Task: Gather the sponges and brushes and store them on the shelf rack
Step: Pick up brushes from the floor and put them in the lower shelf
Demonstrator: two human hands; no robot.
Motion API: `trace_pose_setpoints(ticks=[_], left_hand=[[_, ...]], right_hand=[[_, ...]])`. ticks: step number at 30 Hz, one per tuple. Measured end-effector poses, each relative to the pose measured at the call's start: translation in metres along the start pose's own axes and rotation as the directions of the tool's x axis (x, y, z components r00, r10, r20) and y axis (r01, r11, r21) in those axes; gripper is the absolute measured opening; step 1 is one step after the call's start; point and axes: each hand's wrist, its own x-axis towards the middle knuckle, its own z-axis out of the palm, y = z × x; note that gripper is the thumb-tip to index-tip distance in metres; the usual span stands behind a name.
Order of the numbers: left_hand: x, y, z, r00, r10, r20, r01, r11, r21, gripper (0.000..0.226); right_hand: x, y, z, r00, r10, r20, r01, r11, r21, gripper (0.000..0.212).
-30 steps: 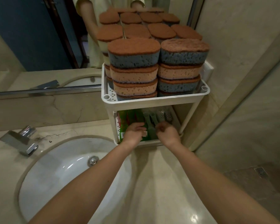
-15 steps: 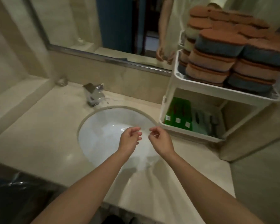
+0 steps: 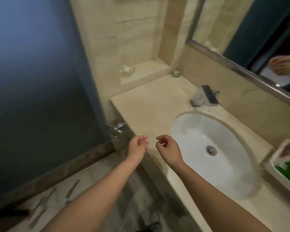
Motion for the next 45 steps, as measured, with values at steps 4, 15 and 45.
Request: trace_pose_setpoints(ticks=[4,15,45], left_hand=[[-0.004,-0.017,-0.091,0.991,-0.018,-0.131,0.018,1.0,-0.003,0.025],[-0.04,-0.097,-0.32,0.915,-0.185,-0.36,0.174,0.983,-0.063,0.023],[0.141,-0.628,-0.488,0.683,-0.537,-0.496,0.414,0.843,-0.343,0.028]], right_hand=[[-0.007,-0.031,0.079,0.99,-0.058,0.132,0.061,0.998,-0.023,0.013],[-0.072,-0.091,0.291,0.892,-0.053,0.449,0.112,0.988,-0.106,0.013],[-0.018,0.301,0.765,0.626,0.28,0.728,0.17,0.862,-0.477,0.031]])
